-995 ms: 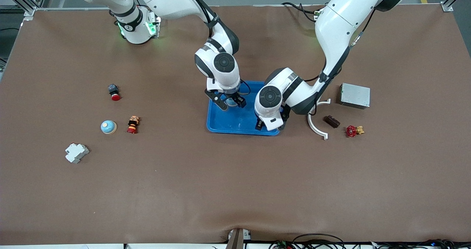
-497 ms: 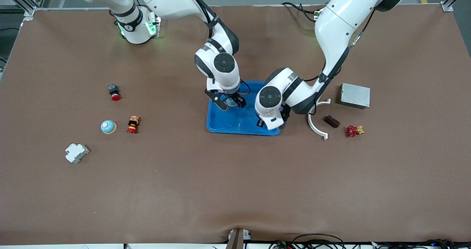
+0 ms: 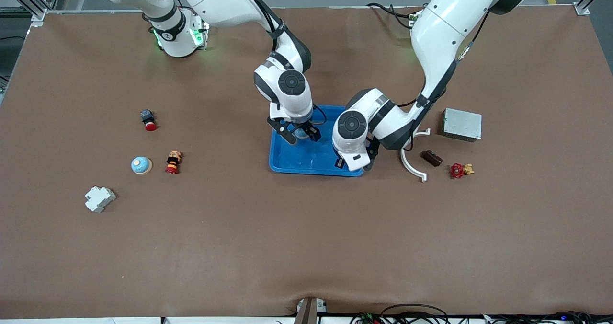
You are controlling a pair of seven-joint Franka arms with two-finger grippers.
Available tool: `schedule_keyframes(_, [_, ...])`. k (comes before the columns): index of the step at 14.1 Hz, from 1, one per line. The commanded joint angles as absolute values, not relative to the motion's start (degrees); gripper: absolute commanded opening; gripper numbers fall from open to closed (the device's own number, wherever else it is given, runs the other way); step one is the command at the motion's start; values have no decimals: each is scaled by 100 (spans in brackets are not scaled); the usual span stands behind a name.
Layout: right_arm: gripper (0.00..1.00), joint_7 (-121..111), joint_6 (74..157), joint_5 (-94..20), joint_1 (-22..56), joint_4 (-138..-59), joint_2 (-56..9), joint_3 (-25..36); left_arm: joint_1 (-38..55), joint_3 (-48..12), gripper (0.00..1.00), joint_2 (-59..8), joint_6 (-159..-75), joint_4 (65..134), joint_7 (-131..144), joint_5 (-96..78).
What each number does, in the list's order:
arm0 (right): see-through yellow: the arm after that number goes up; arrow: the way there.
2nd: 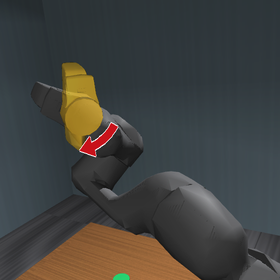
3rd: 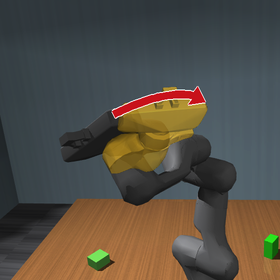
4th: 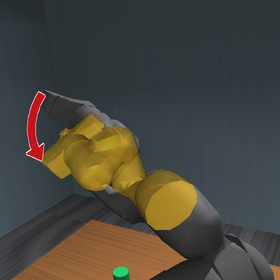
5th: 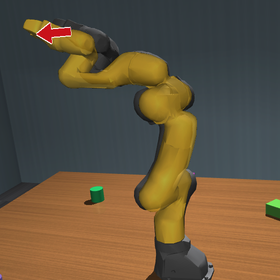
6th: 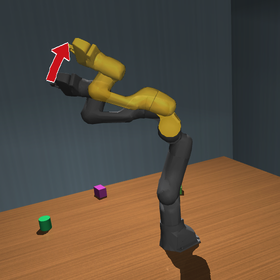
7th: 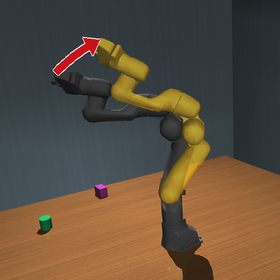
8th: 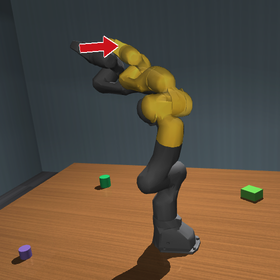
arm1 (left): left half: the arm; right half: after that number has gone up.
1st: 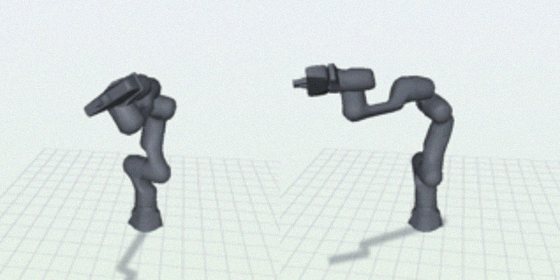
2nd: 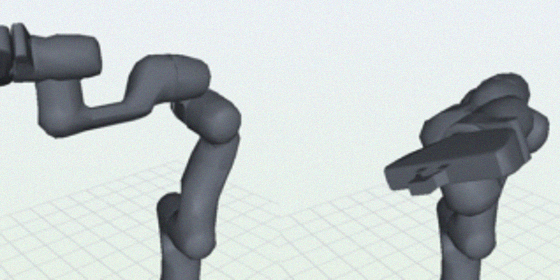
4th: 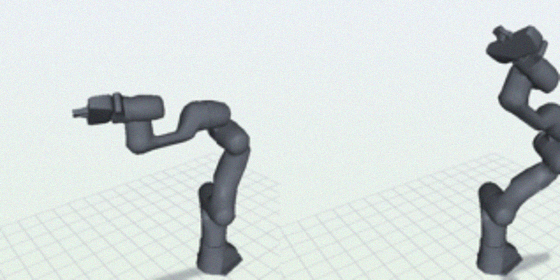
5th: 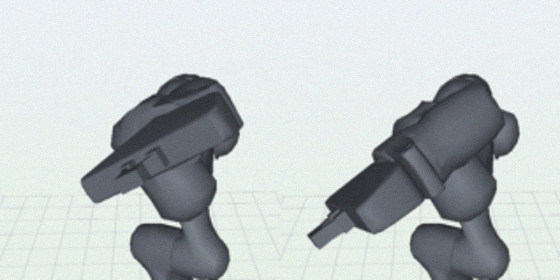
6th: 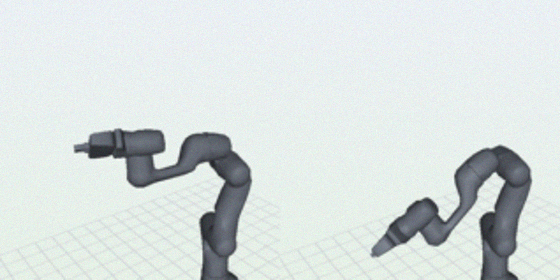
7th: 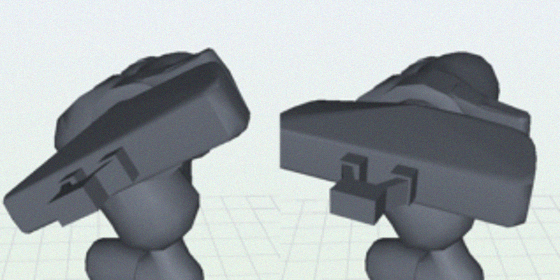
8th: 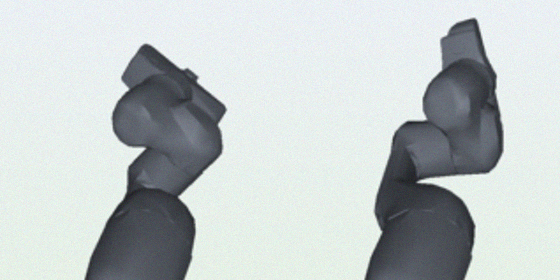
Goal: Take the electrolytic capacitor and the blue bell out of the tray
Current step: 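Grasp the bell with the right gripper while the left gripper grasps the capacitor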
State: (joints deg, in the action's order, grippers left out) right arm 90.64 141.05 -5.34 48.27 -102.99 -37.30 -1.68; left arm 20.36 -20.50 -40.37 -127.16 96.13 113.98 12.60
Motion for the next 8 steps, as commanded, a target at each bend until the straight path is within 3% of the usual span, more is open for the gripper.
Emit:
schedule_keyframes(1, [10, 9193, 14124, -527, 4957, -10213, -3779, -105, 1882, -2030, 0, -3534, -12280, 9694, 11243, 1380])
schedule_keyframes(2, [0, 9306, 14124, -519, 4957, -10204, -3779, -97, 1768, -2030, 0, -3429, -12130, 9703, 11102, 1380])
schedule_keyframes(8, [0, 9308, 13932, -519, 4869, -10125, -3683, -97, 1056, -2074, 0, -2804, -11145, 9738, 9986, 1380])
